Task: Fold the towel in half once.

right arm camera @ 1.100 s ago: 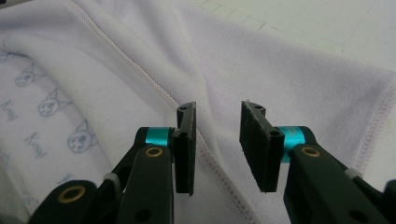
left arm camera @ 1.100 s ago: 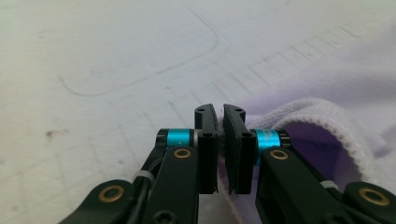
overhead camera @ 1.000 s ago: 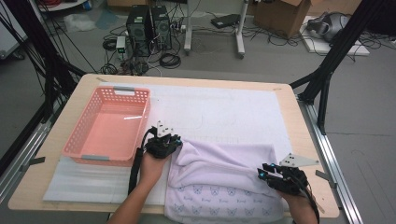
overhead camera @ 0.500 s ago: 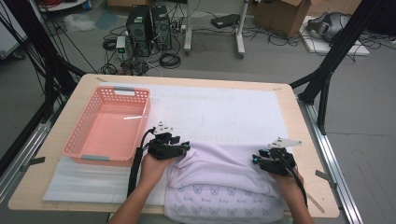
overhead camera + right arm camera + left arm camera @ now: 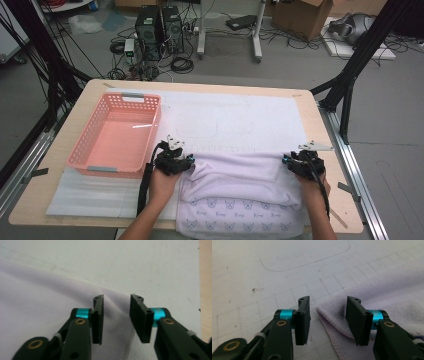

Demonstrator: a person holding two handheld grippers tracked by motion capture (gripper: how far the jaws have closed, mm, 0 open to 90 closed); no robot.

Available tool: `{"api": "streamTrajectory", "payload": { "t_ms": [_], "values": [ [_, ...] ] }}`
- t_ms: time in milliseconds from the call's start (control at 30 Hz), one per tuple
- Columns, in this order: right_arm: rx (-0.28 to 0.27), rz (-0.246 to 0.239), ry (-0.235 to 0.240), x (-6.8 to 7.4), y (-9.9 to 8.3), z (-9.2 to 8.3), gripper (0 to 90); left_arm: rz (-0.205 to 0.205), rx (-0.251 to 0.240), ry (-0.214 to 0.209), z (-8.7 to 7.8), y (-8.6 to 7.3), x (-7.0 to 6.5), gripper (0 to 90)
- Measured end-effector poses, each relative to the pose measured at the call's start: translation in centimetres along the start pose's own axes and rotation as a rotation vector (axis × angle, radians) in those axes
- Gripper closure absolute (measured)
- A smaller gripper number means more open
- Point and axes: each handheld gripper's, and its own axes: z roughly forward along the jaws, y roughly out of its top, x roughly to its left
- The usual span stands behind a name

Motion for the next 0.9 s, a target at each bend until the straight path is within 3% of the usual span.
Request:
{"api": "streamTrajectory", "payload": {
  "t_ms": [100,167,267,300,367,400,433,467,500,567,600,700,767,900],
  "values": [
    [-0.031,0.062,0.052,-0.7,-0.7,-1.4,49.2,-0.057,0.017,-0.08,-0.1,-0.1,0.3,44.9],
    [-0.016,0.071,0.059,-1.1,-1.4,-1.9,45.6,-0.058,0.039,-0.106,0.2,-0.2,0.1,42.5],
    [0.026,0.063,0.115,-1.2,-2.4,-1.8,42.6,-0.007,0.037,-0.091,0.4,-0.3,-0.5,40.3],
    [0.038,0.061,0.148,-1.2,-2.7,-1.6,42.4,0.021,0.034,-0.064,0.5,-0.3,-0.8,43.6],
    [0.031,0.029,0.145,-0.9,-3.0,-1.5,41.5,0.071,0.014,-0.033,0.5,-0.7,-1.2,52.0],
    [0.033,0.024,0.14,-0.9,-3.0,-1.5,43.5,0.078,0.008,-0.048,0.5,-0.7,-1.2,57.0],
    [0.034,0.026,0.128,-0.8,-2.9,-1.5,47.0,0.066,0.012,-0.082,0.4,-0.7,-1.3,68.1],
    [0.037,0.022,0.115,-0.8,-2.9,-1.5,50.6,0.069,0.01,-0.077,0.5,-0.7,-1.5,77.9],
    [0.035,0.024,0.113,-0.7,-2.8,-1.4,57.0,0.075,0.015,-0.076,0.5,-0.6,-1.6,81.1],
    [0.031,0.056,0.172,-0.7,-2.8,-1.4,83.4,0.033,0.017,-0.094,0.6,-0.5,-1.2,82.6],
    [0.03,0.086,0.202,-0.6,-2.9,-1.3,84.0,0.013,0.013,-0.101,0.6,-0.4,-1.0,82.9],
    [0.029,0.083,0.21,-0.8,-2.7,-1.3,85.7,-0.009,-0.022,-0.094,0.7,0.1,-0.5,83.6],
    [-0.001,0.068,0.194,-0.8,-2.4,-1.2,86.0,-0.001,-0.005,-0.085,0.9,0.8,-0.3,83.6],
    [-0.081,0.064,0.129,-0.8,-1.1,-1.1,86.2,-0.006,-0.048,-0.053,1.2,3.3,0.4,83.5]
  ]
}}
